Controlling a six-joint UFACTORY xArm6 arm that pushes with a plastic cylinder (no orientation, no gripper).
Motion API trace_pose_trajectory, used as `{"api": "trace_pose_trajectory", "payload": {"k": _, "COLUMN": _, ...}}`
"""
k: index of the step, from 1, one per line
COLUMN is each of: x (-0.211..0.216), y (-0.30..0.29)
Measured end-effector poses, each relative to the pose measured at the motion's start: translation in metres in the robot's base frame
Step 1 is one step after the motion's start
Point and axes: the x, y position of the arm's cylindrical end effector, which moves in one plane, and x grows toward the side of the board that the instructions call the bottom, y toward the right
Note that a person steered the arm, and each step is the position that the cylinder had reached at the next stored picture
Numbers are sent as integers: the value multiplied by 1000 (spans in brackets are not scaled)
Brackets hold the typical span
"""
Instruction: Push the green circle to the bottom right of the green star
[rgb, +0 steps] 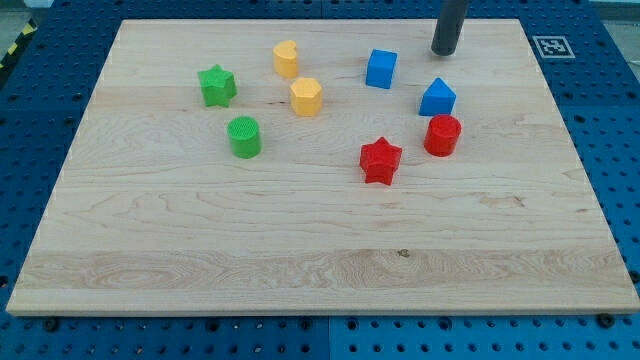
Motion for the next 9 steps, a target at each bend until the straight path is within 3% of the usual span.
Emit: {"api": "trace_pose_trajectory", "payload": {"k": 9, "x": -5, "y": 0}}
